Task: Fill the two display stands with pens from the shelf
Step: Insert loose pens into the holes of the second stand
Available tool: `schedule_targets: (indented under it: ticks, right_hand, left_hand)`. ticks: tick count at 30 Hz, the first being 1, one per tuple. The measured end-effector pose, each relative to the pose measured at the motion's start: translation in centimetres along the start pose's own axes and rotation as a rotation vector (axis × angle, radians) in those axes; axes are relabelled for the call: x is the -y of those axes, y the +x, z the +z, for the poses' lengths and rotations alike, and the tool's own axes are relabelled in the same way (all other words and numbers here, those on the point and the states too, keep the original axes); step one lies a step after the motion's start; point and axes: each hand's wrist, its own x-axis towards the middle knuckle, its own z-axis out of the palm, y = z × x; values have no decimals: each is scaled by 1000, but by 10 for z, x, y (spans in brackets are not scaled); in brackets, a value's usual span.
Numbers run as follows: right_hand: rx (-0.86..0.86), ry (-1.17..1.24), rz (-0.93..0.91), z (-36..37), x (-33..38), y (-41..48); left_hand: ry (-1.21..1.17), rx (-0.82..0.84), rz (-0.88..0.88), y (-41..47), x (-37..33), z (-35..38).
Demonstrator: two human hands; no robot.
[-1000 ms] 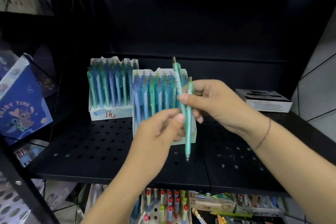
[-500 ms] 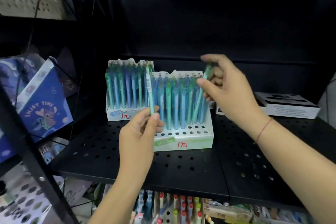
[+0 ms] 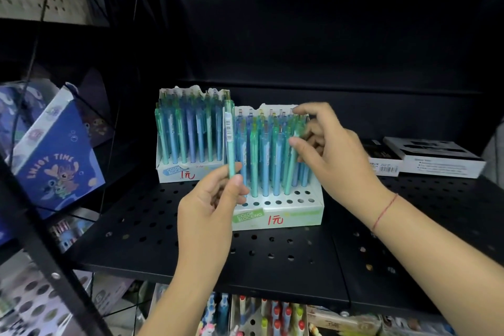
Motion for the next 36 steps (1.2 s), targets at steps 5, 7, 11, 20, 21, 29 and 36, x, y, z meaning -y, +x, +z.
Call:
schedule_targets:
  ticks: [5,7,11,20,21,29,36]
  right_hand:
    - [-60,-67,-93,2,0,-2]
    - [-82,-58,-110,1,-2,-1]
    - [-94,-60,-99,0,0,0]
    - [189,458,0,-10,41,-7]
    - [193,490,6,-10,42,-6]
    - [-78,281,49,-27,7,5]
    - [-1,83,51,-13,-4,-4]
  left_hand:
    - [25,13,6,0,-1,1]
    - [29,23,12,0,-1,1]
    - [42,54,13,-1,-2,1]
    - [245,212,103,-5,-3,3]
    - [268,213,115,-5,-3,2]
    - [531,158,-38,2,3,-11]
    - [457,290,-137,2,6,-10]
